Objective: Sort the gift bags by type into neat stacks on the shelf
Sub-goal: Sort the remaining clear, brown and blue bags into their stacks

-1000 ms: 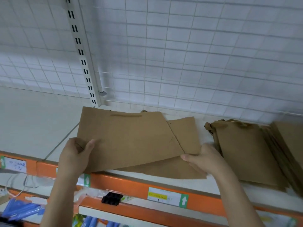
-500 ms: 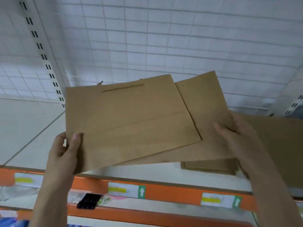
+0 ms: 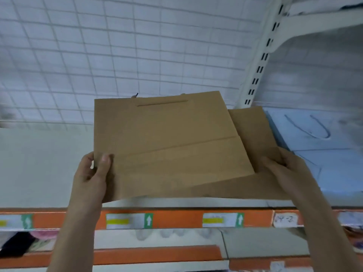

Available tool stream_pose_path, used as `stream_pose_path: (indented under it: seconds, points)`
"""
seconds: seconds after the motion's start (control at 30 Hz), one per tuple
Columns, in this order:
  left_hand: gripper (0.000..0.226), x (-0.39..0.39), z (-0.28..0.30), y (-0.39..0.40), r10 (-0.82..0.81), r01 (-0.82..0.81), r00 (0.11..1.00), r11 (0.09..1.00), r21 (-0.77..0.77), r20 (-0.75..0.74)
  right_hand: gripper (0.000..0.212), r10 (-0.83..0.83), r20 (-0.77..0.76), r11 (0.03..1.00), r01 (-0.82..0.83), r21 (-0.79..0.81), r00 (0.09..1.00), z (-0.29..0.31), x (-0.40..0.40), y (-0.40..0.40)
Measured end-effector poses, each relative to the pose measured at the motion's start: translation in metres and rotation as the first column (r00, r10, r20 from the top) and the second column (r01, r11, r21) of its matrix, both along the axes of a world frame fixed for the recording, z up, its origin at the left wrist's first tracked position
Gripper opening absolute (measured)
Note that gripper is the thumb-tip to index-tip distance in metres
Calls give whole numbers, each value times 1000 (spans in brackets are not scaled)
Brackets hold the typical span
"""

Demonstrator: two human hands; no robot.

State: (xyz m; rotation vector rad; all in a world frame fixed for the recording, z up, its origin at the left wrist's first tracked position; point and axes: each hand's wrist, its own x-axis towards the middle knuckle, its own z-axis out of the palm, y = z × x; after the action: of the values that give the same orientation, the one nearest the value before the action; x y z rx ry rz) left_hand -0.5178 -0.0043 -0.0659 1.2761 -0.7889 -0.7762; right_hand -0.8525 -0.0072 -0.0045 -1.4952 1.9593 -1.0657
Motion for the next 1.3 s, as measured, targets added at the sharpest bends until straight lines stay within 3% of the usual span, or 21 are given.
stream_pose_path:
  seconds: [0.13, 0.33, 0.53, 0.73, 0.9, 0.97, 1.03, 1.1, 1.2, 1.3]
  points:
    - [9, -37, -7, -2, -24, 24, 999, 1000, 1, 21, 14, 25, -23, 994, -23, 105, 999, -14, -39, -7]
    - [9, -75, -5, -19, -27, 29, 987, 1000, -6, 161, 39, -52, 30, 996, 49, 79, 998, -31, -62, -22]
    - [19, -79, 2, -40, -8, 4, 963, 1000, 15, 271, 38, -38, -47, 999, 39, 18, 998, -34, -78, -34]
    - [6, -52, 33, -43, 82, -73, 973, 996, -49, 215, 35, 13, -126, 1000, -11, 16, 992, -34, -76, -35]
    - [15, -81, 30, -43, -94, 82, 973, 995, 64, 213, 36, 64, -183, 996, -74, -45, 981, -38, -76, -34]
    - [25, -93, 17, -43, -119, 87, 969, 984, 154, 218, 43, 62, -125, 994, -72, -77, 990, -38, -79, -31]
    - [29, -102, 5, -41, -129, 76, 961, 973, 216, 244, 29, 37, -39, 996, -40, -85, 999, -40, -84, -30]
    - [29, -105, -3, -37, -133, 59, 939, 970, 235, 317, 25, 0, 56, 999, 3, -45, 998, -41, -87, -30]
    - [31, -99, -6, -30, -91, -49, 830, 971, 235, 550, 40, -26, 210, 999, 18, 38, 977, -40, -89, -31]
    - [28, -101, -3, -26, -41, -120, 760, 972, 203, 649, 42, 25, 58, 998, -28, 54, 998, -33, -84, -24]
